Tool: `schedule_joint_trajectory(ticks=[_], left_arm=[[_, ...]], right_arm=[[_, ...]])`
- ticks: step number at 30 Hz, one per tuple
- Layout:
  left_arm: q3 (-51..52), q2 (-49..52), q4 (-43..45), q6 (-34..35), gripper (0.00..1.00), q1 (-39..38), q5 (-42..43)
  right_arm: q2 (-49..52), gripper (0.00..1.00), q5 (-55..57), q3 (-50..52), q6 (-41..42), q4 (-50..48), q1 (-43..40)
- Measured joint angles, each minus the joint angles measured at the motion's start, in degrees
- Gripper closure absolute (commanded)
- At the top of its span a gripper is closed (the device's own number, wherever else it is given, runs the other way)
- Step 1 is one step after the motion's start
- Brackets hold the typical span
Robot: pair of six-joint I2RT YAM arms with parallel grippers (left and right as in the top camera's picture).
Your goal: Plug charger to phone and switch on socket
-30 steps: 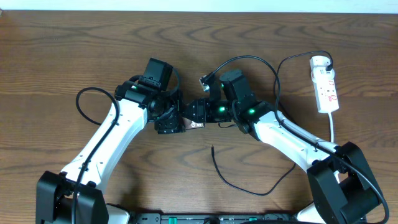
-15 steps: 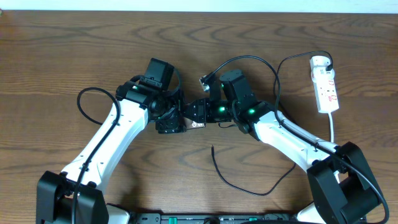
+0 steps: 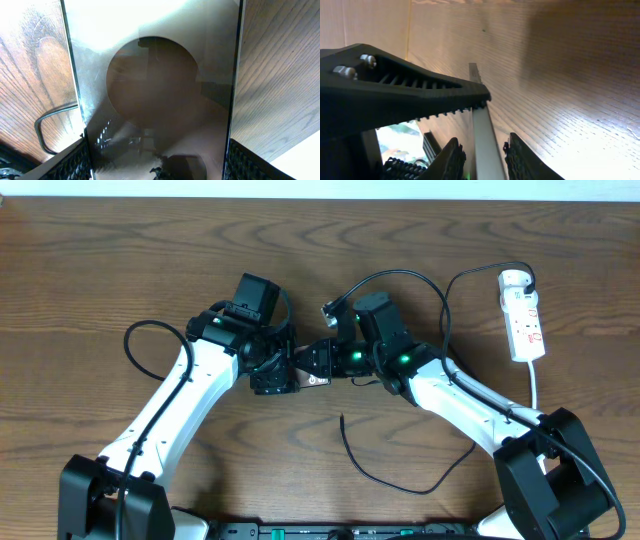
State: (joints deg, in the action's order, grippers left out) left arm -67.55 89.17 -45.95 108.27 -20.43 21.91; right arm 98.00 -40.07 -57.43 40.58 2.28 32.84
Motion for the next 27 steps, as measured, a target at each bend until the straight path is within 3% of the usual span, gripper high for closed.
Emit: schedule_joint_trajectory(ticks=[27], left_arm=[[0.0,0.0,0.0,0.0,0.93,-0.6,-1.3]], right_arm=[[0.0,0.76,1.1,0.0,0.0,0.4,0.0]])
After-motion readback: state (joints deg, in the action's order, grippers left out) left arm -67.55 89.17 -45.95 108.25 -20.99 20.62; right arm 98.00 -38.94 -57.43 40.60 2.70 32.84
